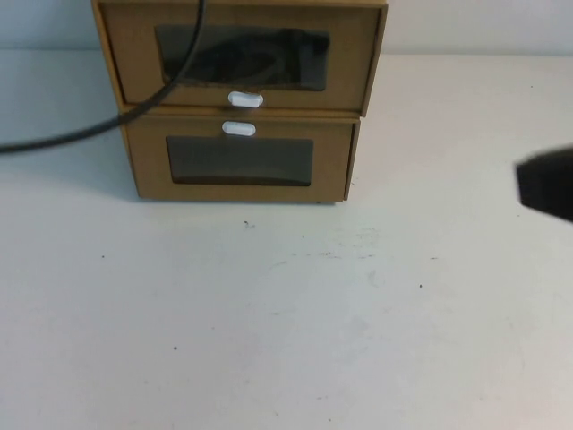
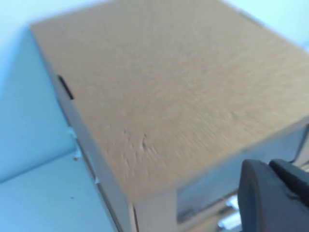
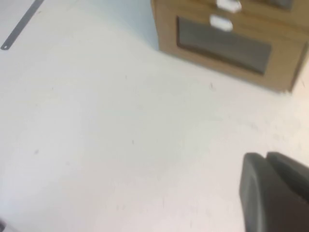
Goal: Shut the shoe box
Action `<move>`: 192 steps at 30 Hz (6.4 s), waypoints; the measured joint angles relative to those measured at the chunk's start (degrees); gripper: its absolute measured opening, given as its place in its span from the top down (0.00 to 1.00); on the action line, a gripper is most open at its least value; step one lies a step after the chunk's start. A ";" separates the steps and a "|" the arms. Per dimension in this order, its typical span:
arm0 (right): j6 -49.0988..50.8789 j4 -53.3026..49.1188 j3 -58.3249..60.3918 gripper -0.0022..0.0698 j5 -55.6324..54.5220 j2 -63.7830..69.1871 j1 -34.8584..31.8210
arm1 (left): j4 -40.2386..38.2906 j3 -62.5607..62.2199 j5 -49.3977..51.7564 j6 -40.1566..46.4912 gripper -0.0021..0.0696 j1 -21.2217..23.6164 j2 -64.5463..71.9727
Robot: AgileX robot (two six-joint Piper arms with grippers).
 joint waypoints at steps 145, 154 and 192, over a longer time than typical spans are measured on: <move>-29.69 21.42 78.73 0.99 -39.07 -55.51 -51.81 | 16.95 94.02 -20.40 1.11 0.98 -2.10 -75.11; -29.69 21.42 78.73 0.99 -39.07 -55.51 -51.81 | 15.35 94.02 -20.60 -3.57 0.98 -1.98 -80.42; -29.69 21.64 78.73 0.99 -38.98 -55.60 -51.81 | 19.47 94.02 -20.01 -24.39 0.98 6.19 -81.00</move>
